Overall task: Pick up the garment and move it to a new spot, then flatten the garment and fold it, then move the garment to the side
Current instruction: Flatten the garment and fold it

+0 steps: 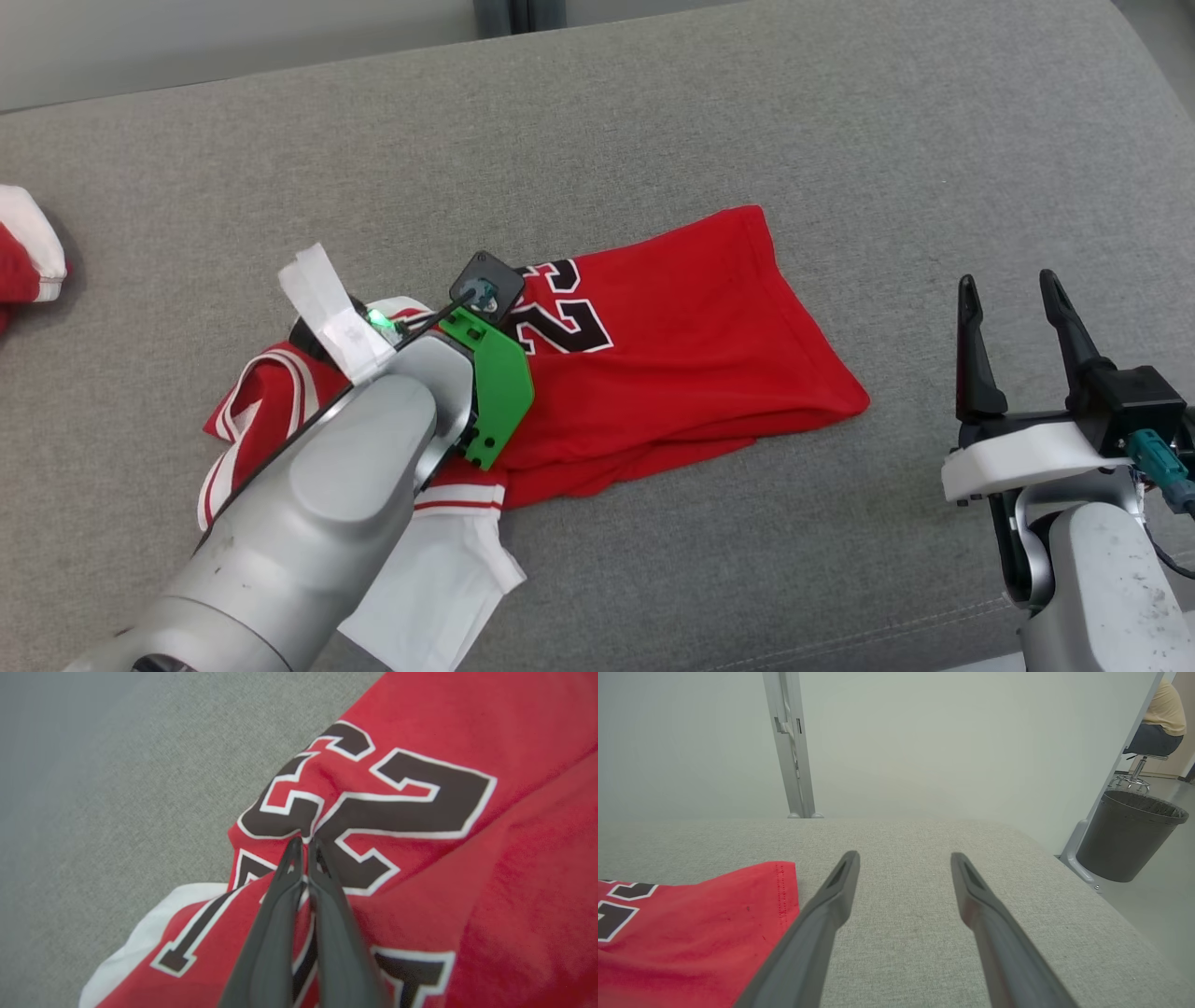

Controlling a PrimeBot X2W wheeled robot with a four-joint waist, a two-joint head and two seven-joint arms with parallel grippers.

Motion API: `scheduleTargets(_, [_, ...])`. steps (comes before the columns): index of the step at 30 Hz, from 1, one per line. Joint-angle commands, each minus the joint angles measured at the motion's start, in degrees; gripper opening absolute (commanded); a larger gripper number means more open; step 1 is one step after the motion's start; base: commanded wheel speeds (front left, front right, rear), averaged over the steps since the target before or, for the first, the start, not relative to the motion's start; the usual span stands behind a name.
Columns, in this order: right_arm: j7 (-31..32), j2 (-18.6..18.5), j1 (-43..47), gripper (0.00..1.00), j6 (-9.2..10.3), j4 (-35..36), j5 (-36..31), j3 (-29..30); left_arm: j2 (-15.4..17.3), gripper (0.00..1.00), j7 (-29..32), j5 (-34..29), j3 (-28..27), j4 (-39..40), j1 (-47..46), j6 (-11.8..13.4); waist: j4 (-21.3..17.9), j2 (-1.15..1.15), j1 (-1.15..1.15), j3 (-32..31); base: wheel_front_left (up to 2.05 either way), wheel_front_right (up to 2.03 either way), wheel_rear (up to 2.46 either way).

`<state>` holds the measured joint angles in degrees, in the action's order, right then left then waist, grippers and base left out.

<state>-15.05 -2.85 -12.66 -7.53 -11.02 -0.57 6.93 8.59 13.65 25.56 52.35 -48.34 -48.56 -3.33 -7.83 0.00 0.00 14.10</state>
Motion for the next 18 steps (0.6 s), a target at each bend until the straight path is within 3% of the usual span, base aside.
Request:
scheduleTargets(1, [-0.2,-0.1,-0.7,1.0,0.08,0.4,0.4,0.2,0.1,0.0,-1.6,-0.4,-0.4,0.8,-2.1,0.8,-0.2,0.0,0.0,0.0,0.0,0.0,0.0])
scheduleTargets(8, [-0.2,-0.1,-0.3,1.0,0.08,1.0,0.5,0.8,0.1,0.0,-11.5,-1.5,-3.7,1.9,-7.5,6.1,-2.0,0.0,0.0,0.5,0.0,0.0,0.0])
scheduleTargets(18, [-0.2,-0.1,-2.1,1.0,0.08,1.4,0.1,0.2,0.5,0.0,-17.7,-4.6,-3.9,-3.8,-17.3,8.0,-6.5,0.0,0.0,3.4,0.0,0.0,0.0])
